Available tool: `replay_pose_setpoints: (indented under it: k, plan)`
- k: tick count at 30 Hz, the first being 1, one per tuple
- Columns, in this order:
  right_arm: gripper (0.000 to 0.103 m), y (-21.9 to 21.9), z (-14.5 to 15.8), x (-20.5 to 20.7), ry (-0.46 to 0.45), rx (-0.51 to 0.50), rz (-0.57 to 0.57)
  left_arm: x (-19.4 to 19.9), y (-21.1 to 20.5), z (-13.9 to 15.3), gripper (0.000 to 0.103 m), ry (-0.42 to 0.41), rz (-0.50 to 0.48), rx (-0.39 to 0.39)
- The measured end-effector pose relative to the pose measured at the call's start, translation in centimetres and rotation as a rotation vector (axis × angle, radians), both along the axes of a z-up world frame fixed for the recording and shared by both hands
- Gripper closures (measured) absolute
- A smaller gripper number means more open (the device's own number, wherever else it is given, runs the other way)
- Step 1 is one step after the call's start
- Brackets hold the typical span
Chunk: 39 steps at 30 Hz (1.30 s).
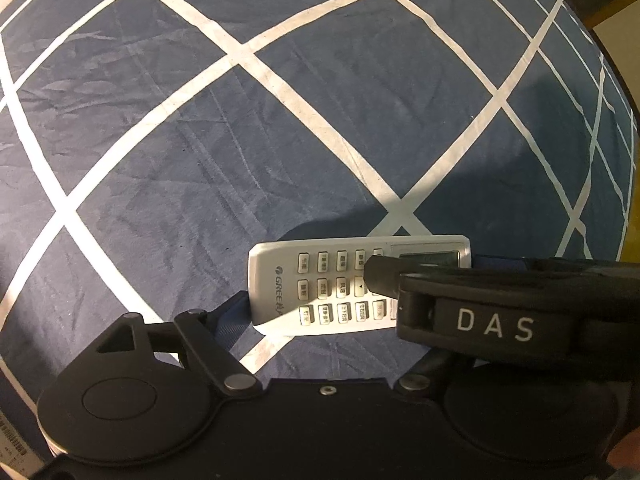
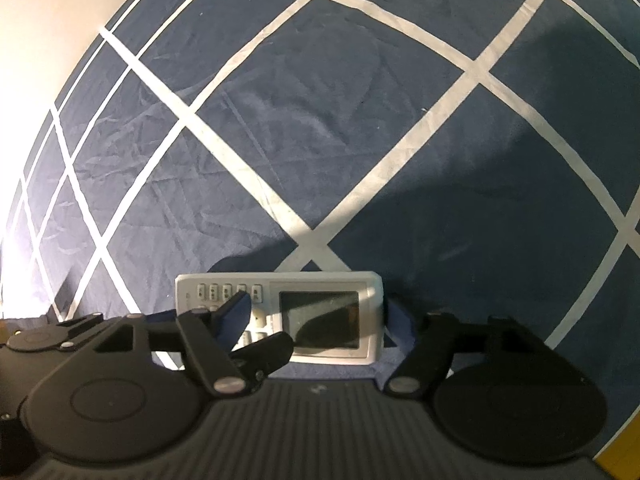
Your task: Organize objects
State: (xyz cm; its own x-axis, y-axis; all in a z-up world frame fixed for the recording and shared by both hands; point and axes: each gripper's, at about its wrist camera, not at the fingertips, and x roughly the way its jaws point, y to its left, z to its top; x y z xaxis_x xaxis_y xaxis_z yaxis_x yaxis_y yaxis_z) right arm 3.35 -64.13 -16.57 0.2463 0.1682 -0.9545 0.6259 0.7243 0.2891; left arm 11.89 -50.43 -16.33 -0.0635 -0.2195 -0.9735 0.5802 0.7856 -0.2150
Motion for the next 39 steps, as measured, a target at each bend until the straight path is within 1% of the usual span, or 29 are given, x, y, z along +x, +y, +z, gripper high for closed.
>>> replay_pose_setpoints:
  k: [4, 7, 16, 18, 25, 32, 39]
  plan:
    - [0.032, 0.6, 0.4, 0.2, -0.015, -0.003, 0.007, -0.1, 0.6, 0.9, 0.023, -0.013, 0.012, -0.001]
    - [0.032, 1.0, 1.3, 0.3, -0.029, -0.005, 0.015, -0.2, 1.4, 2.1, 0.023, -0.028, 0.028, -0.007]
    - [0.032, 4.6, 5.4, 0.7, -0.102, -0.031, 0.093, -1.0, 5.2, 6.4, 0.024, -0.098, 0.108, -0.024]
    - [0.032, 5.4, 6.7, 0.8, -0.12, -0.037, 0.121, -1.2, 6.5, 7.4, 0.024, -0.116, 0.136, -0.028]
    - [0.032, 9.8, 9.7, 1.8, -0.17, -0.057, 0.238, -1.7, 11.7, 10.0, 0.024, -0.16, 0.251, -0.044]
    - [0.032, 15.3, 11.9, 3.3, -0.206, -0.068, 0.365, -2.4, 17.6, 12.1, 0.024, -0.196, 0.367, -0.051]
    - [0.032, 21.3, 13.8, 4.2, -0.24, -0.065, 0.459, -3.1, 23.9, 14.2, 0.024, -0.231, 0.455, -0.047]
